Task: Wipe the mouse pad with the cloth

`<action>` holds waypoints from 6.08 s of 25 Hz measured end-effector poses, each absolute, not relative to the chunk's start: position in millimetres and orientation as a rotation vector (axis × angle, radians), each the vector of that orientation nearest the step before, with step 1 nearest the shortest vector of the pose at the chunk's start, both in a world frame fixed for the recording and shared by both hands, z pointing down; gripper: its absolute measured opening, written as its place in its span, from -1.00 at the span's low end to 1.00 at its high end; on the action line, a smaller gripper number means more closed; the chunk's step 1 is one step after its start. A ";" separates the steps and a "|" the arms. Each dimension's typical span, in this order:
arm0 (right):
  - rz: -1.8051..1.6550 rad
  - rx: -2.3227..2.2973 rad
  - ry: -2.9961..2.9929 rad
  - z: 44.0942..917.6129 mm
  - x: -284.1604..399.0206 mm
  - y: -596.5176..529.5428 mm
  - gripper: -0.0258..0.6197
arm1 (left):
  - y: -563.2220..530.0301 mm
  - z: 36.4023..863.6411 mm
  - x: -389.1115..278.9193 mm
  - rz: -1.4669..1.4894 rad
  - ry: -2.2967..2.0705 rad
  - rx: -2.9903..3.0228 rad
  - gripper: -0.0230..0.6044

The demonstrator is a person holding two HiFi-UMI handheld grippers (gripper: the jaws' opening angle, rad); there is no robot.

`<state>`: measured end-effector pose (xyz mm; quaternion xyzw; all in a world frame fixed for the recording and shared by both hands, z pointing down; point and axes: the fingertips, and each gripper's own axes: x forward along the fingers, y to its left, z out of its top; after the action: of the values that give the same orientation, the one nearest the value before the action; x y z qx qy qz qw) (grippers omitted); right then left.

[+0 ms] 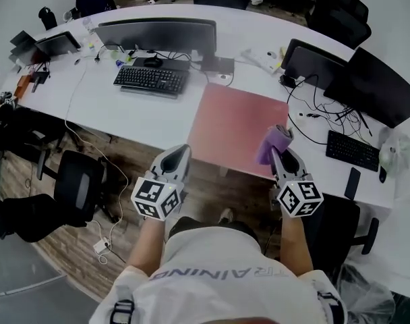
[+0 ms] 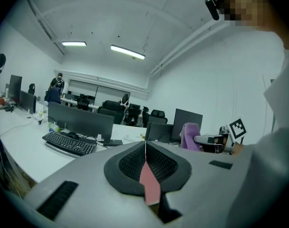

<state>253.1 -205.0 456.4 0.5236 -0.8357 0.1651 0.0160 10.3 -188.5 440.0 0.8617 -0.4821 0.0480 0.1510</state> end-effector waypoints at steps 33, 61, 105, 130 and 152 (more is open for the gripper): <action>0.683 1.595 -2.385 542.8 28.7 -435.4 -0.62 | -411.4 501.4 -152.4 0.118 -1.096 2.510 -0.82; 1.028 1.311 -2.066 759.7 72.1 -557.1 -0.62 | -386.5 538.8 -98.3 0.218 -1.376 2.299 -0.82; 1.064 1.714 -2.034 657.8 342.4 -436.6 -0.62 | -391.6 486.8 43.8 0.090 -1.193 2.467 -0.82; 1.162 1.099 -2.111 757.2 -16.2 -432.2 -0.62 | -378.8 497.2 -114.6 0.200 -1.205 2.444 -0.82; 1.294 1.201 -2.000 767.3 158.6 -394.7 -0.62 | -363.6 483.7 13.2 0.179 -1.109 2.496 -0.82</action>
<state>158.6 -394.7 767.3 0.4377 -0.7288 0.4713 0.2347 13.2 -363.6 483.7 0.8933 -0.3970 0.0642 0.2006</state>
